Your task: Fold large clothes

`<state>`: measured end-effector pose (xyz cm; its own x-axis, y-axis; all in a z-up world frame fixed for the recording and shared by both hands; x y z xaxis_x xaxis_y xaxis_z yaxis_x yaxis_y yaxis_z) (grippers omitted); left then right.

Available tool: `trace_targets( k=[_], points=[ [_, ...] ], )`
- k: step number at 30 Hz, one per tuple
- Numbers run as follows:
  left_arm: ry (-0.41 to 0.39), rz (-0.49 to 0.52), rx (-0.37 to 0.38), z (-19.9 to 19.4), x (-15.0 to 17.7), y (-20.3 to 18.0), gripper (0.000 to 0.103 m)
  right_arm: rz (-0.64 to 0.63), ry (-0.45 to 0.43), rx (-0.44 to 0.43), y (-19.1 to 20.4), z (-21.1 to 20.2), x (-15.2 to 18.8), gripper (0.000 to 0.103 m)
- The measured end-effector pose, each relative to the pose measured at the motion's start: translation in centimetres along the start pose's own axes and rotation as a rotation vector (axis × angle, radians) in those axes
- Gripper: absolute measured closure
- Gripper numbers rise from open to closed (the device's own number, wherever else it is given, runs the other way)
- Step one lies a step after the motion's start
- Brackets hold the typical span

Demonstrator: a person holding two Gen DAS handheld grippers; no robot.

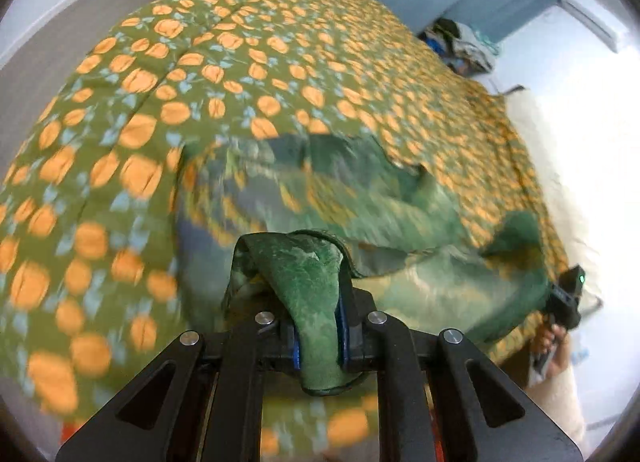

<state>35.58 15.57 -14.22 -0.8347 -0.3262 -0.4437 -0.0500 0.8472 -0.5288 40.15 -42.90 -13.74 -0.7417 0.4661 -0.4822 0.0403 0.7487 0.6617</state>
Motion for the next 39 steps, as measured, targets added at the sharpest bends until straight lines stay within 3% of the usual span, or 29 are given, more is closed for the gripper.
trace_targets(
  k=[3,5,6,7,8,10,12,14,17,20,21,22,23,24,25,26,29,32,35,37,39],
  points=[
    [0.014,-0.024,-0.058,3.8,-0.2,0.4,0.08,0.054,0.01,0.034,-2.3,4.5,0.2,0.092],
    [0.048,-0.051,-0.042,4.9,-0.2,0.9,0.066,0.13,0.007,0.043,-3.8,6.2,0.7,0.091],
    [0.055,-0.065,-0.012,4.5,-0.2,1.0,0.051,0.176,0.0,0.029,-4.3,6.4,0.8,0.085],
    [0.052,-0.082,0.038,3.7,-0.5,1.0,0.036,0.216,-0.006,-0.003,-4.6,6.4,0.8,0.071],
    [0.04,-0.089,0.086,2.6,-0.9,1.0,0.028,0.244,-0.011,-0.037,-4.7,6.1,0.7,0.062],
    [-0.006,-0.083,0.146,0.1,-1.6,1.0,0.007,0.285,-0.032,-0.123,-4.5,5.0,0.1,0.027],
    [-0.044,-0.051,0.169,-1.4,-1.9,0.9,0.004,0.266,-0.063,-0.167,-3.9,3.5,-0.9,0.009],
    [-0.043,0.038,0.125,-1.6,-1.6,1.0,0.004,0.204,-0.08,-0.163,-3.1,2.5,-1.8,0.009],
    [0.016,0.127,0.049,0.8,0.1,1.5,0.004,-0.095,-0.038,0.037,-0.3,2.8,-2.0,0.009],
    [0.061,0.161,-0.034,4.0,1.0,1.6,0.005,-0.328,0.05,0.175,1.4,5.6,-0.4,0.009],
    [0.064,0.174,-0.073,5.1,1.0,1.3,0.01,-0.392,0.071,0.236,2.0,7.3,0.2,0.009],
    [0.064,0.179,-0.094,6.1,1.0,0.9,0.026,-0.414,0.072,0.266,2.3,8.2,0.5,0.01],
    [0.073,0.174,-0.101,6.8,1.0,0.5,0.035,-0.423,0.072,0.283,2.5,8.8,0.6,0.013],
    [0.085,0.169,-0.146,7.5,1.1,0.1,0.064,-0.425,0.074,0.321,2.9,9.9,0.8,0.039],
    [0.079,0.179,-0.201,7.8,1.0,-0.2,0.088,-0.418,0.076,0.363,3.1,10.5,0.9,0.078],
    [0.071,0.186,-0.228,7.7,0.9,-0.6,0.089,-0.409,0.074,0.392,3.0,10.3,0.9,0.088],
    [-0.041,0.167,-0.215,4.2,-0.5,-1.9,0.092,-0.464,-0.018,0.446,5.6,8.5,0.5,0.09],
    [-0.186,0.187,-0.194,0.7,-2.9,-3.9,0.094,-0.57,-0.178,0.45,9.3,5.7,-1.4,0.09],
    [-0.292,0.23,-0.234,0.9,-4.8,-5.7,0.094,-0.598,-0.294,0.457,11.4,4.4,-3.9,0.09],
    [-0.345,0.287,-0.312,3.0,-5.2,-6.3,0.094,-0.587,-0.311,0.474,11.3,5.4,-5.0,0.09],
    [-0.33,0.307,-0.389,6.3,-4.9,-5.3,0.094,-0.583,-0.29,0.52,9.6,7.7,-5.1,0.09]
  ],
)
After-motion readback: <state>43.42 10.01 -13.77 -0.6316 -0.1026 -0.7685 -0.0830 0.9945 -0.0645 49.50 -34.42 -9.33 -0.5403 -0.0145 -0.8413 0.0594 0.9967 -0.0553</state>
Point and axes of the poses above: each gripper's, at about its wrist camera, not at the fingertips, and z roughly the way its jaws point, y to its left, x to its underside, the point moved 1 cm from there along z, roughly the way its jaws point, and after that the axes turned 8 degrees about -y, right-handed, at the moved point
